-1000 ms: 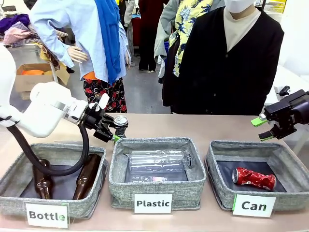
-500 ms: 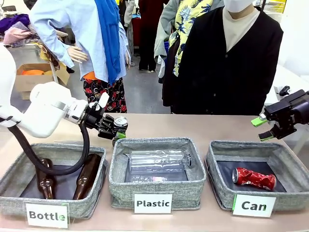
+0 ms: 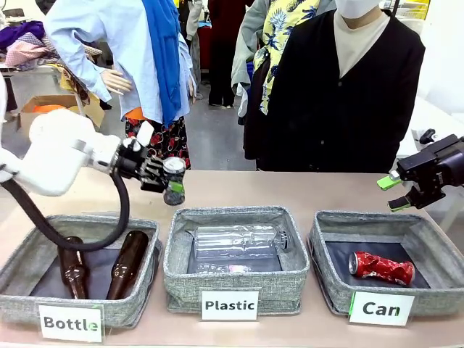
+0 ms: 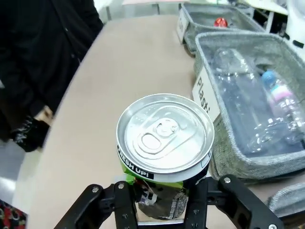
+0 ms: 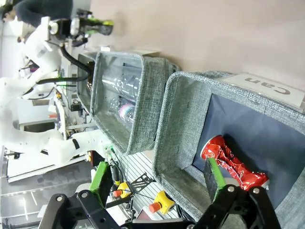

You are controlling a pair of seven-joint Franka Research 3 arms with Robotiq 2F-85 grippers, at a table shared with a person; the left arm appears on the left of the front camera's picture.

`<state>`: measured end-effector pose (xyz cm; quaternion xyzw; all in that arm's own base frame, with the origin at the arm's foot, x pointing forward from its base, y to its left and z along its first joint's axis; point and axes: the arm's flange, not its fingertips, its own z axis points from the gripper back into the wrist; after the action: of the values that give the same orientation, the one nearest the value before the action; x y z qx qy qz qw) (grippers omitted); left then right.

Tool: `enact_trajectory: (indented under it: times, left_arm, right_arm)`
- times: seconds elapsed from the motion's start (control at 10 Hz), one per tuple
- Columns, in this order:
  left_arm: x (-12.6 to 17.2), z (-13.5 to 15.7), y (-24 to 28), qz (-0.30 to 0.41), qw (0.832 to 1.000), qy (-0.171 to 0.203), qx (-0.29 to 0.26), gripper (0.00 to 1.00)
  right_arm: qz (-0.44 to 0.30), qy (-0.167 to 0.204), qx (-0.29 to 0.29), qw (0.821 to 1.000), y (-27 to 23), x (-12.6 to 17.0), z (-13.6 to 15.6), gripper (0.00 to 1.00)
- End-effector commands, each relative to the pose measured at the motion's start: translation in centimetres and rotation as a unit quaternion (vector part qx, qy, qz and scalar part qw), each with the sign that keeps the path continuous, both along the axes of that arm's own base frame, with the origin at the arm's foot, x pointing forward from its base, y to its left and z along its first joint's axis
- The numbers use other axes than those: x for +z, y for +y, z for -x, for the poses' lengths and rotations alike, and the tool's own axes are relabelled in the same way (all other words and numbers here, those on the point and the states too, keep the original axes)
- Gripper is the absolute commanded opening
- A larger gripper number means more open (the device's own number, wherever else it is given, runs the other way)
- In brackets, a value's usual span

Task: Sort the can waste into the basket.
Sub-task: Pick up the can waste from the table and place it in the right Fabric basket.

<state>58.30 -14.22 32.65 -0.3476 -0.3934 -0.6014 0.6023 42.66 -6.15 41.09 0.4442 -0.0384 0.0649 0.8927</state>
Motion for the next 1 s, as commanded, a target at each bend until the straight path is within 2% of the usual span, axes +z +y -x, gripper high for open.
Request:
enact_trajectory:
  times: [0.0, 0.1, 0.2, 0.3, 0.4, 0.5, 0.6, 0.9]
  left_arm:
    - [5.6, 3.5, 2.2, 0.015, 0.999, -0.041, -0.003, 0.0]
    - [8.2, 6.4, 2.8, 0.011, 0.998, -0.049, -0.035, 0.0]
    - [9.6, 9.5, 3.3, -0.006, 0.996, -0.066, -0.061, 0.0]
    - [10.2, 12.5, 4.0, -0.018, 0.991, -0.093, -0.091, 0.17]
    - [10.2, 14.9, 4.8, -0.027, 0.989, -0.104, -0.102, 0.17]
    - [9.7, 17.1, 5.9, -0.017, 0.987, -0.092, -0.131, 0.17]
    - [10.8, 12.2, 3.5, -0.018, 0.993, -0.079, -0.086, 0.17]
    - [10.8, 12.2, 3.5, -0.018, 0.993, -0.079, -0.086, 0.17]
  right_arm:
    - [0.007, 0.004, -0.006, 1.0, 0.1, 0.1, 0.3, 1.0]
    - [0.007, 0.004, -0.006, 1.0, 0.1, 0.1, 0.3, 1.0]
    - [0.007, 0.004, -0.006, 1.0, 0.1, 0.1, 0.3, 1.0]
    - [0.007, 0.004, -0.006, 1.0, 0.1, 0.1, 0.3, 1.0]
    - [0.007, 0.004, -0.006, 1.0, 0.1, 0.1, 0.3, 1.0]
    - [0.007, 0.004, -0.006, 1.0, 0.1, 0.1, 0.3, 1.0]
    - [0.007, 0.004, -0.006, 1.0, 0.1, 0.1, 0.3, 1.0]
    - [0.007, 0.004, -0.006, 1.0, 0.1, 0.1, 0.3, 1.0]
